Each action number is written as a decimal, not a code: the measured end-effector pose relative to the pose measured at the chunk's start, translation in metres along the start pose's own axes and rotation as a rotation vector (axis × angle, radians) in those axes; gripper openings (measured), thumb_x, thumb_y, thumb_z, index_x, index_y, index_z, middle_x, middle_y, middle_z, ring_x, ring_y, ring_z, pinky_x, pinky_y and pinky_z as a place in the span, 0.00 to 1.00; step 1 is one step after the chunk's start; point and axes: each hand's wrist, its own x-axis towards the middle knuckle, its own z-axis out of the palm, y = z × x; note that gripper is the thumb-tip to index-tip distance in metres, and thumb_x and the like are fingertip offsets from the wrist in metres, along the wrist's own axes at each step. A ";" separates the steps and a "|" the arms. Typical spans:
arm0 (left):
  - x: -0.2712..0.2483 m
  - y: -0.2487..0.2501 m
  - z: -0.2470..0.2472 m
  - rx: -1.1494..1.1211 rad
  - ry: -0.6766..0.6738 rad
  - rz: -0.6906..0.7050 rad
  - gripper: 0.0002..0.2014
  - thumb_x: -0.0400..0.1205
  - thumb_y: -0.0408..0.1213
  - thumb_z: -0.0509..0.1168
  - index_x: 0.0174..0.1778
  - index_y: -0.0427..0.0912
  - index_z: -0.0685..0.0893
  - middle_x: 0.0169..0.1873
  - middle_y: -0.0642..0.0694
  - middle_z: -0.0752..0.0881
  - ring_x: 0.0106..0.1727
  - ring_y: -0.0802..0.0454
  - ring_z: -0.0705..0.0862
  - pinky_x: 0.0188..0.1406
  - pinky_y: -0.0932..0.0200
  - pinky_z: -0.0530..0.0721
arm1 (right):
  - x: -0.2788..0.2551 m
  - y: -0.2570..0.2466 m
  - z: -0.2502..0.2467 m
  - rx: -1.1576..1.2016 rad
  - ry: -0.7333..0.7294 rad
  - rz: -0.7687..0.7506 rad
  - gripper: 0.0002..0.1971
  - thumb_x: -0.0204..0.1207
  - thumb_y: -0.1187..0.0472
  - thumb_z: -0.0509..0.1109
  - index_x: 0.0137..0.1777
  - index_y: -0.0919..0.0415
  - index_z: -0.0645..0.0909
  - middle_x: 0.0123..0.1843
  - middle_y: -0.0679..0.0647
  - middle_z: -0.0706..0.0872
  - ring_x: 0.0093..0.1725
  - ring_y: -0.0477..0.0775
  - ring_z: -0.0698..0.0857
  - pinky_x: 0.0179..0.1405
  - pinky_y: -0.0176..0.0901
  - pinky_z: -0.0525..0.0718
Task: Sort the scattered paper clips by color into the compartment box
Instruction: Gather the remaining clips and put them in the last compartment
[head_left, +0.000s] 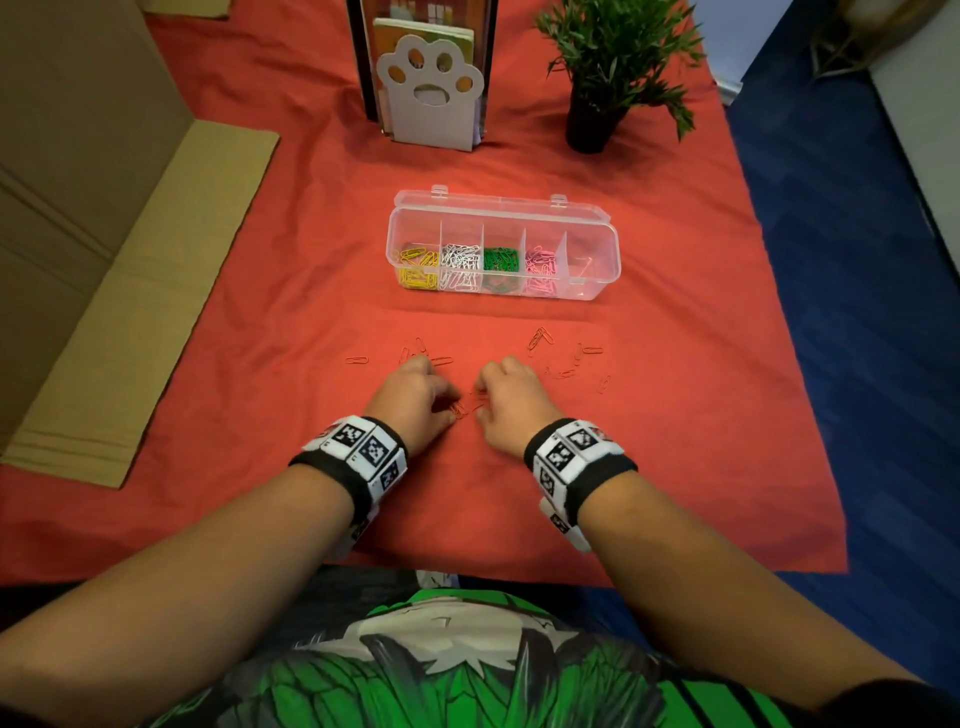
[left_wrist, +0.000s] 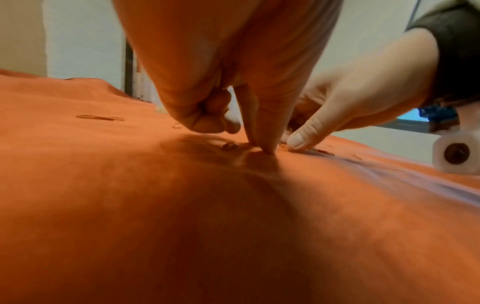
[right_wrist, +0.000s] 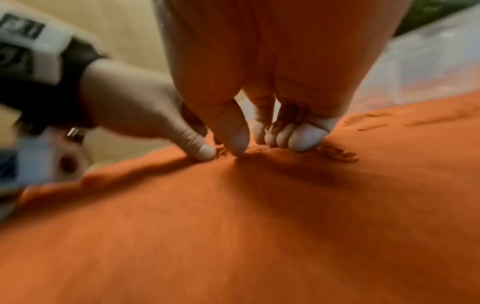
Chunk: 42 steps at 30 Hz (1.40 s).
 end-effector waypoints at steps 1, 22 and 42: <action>-0.001 0.000 0.001 0.027 0.014 0.030 0.12 0.71 0.38 0.73 0.50 0.42 0.88 0.47 0.41 0.79 0.49 0.46 0.80 0.53 0.60 0.76 | -0.002 -0.003 0.003 -0.074 0.019 -0.045 0.12 0.73 0.63 0.65 0.56 0.61 0.73 0.58 0.59 0.74 0.60 0.60 0.73 0.62 0.51 0.73; 0.000 -0.009 -0.040 -1.375 -0.081 -0.547 0.15 0.74 0.25 0.48 0.36 0.40 0.79 0.27 0.48 0.74 0.26 0.56 0.69 0.21 0.68 0.75 | 0.010 0.011 -0.026 1.202 -0.090 0.392 0.10 0.76 0.72 0.60 0.35 0.59 0.73 0.29 0.53 0.73 0.27 0.49 0.73 0.19 0.34 0.72; -0.002 -0.019 -0.017 0.147 -0.109 -0.065 0.04 0.76 0.35 0.67 0.43 0.40 0.81 0.48 0.41 0.82 0.52 0.42 0.81 0.52 0.54 0.76 | 0.009 -0.003 -0.016 0.203 -0.135 0.135 0.02 0.80 0.62 0.60 0.47 0.58 0.74 0.46 0.53 0.78 0.50 0.55 0.79 0.49 0.42 0.76</action>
